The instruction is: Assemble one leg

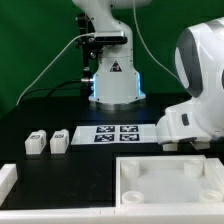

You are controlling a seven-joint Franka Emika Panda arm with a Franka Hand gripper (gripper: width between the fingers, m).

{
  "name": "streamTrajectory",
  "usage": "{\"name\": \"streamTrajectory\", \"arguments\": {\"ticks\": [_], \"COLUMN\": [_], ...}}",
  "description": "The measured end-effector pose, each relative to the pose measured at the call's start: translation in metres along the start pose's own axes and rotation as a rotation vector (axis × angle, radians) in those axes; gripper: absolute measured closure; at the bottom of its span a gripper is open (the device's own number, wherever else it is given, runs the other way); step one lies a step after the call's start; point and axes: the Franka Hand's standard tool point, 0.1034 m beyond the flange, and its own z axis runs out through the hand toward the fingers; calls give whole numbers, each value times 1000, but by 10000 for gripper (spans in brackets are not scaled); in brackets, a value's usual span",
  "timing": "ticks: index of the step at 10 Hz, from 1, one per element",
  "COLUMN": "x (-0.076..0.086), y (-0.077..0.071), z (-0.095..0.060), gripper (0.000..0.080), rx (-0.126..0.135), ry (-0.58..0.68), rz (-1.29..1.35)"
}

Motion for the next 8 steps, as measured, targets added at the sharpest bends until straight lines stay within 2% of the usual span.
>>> {"name": "streamTrajectory", "arguments": {"ticks": [6, 7, 8], "x": [0, -3, -5], "y": [0, 2, 6], "z": [0, -5, -26], "gripper": [509, 509, 509], "rx": [0, 1, 7], "ry": [0, -12, -6], "rz": [0, -9, -20]}}
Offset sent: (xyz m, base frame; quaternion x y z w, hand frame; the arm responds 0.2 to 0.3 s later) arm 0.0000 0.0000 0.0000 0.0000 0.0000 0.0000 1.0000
